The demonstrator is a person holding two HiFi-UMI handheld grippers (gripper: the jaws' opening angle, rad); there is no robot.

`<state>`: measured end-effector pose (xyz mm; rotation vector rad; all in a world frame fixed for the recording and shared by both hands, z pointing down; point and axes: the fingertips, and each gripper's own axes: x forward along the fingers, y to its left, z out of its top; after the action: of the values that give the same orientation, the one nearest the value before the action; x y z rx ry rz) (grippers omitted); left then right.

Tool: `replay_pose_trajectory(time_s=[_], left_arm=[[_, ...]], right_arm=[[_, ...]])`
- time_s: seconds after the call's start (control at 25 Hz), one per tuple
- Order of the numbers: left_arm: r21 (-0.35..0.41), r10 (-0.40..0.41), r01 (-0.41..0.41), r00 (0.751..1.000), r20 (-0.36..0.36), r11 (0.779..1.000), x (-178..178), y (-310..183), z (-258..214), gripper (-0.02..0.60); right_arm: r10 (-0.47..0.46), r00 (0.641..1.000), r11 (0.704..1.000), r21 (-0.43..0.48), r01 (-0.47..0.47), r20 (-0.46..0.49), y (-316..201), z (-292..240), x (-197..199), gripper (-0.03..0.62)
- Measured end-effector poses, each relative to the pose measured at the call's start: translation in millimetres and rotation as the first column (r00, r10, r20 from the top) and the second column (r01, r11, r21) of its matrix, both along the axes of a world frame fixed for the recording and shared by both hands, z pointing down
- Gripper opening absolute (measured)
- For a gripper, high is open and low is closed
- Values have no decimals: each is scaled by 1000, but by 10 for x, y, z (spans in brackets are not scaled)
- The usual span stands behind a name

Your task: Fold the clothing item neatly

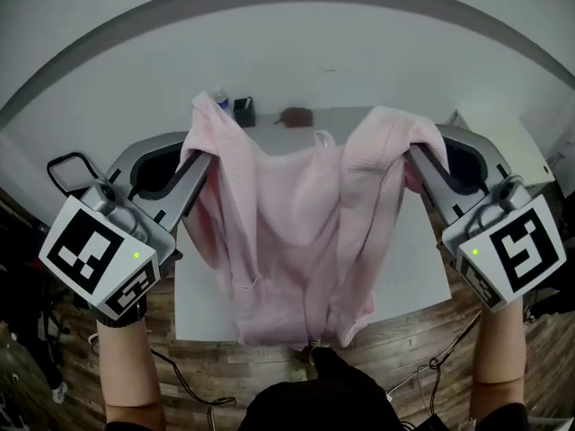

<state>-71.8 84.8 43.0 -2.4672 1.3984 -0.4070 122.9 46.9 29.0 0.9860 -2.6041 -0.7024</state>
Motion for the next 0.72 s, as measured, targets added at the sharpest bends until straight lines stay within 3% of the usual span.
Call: replay_pose_trajectory(time_s=[0.16,0.36,0.6,0.72], left_arm=[[-94,-32,33,999,12,995,-134,-879,490,20],[-190,-56,59,998,19,980,-194,-1099,891,20],[-348,-33,55,997,69,936,-632,-2171,2014,20],[-416,1,53,992,129,908,-768,-2598,2543,20]], right_arm=[[-24,999,997,-77,22,-21,-942,440,-133,35],[-9,999,988,-155,3,-36,-1117,759,-135,35],[37,996,955,-290,-59,-80,-2126,1753,-464,35],[67,991,927,-360,-105,-118,-2502,2314,-600,35]])
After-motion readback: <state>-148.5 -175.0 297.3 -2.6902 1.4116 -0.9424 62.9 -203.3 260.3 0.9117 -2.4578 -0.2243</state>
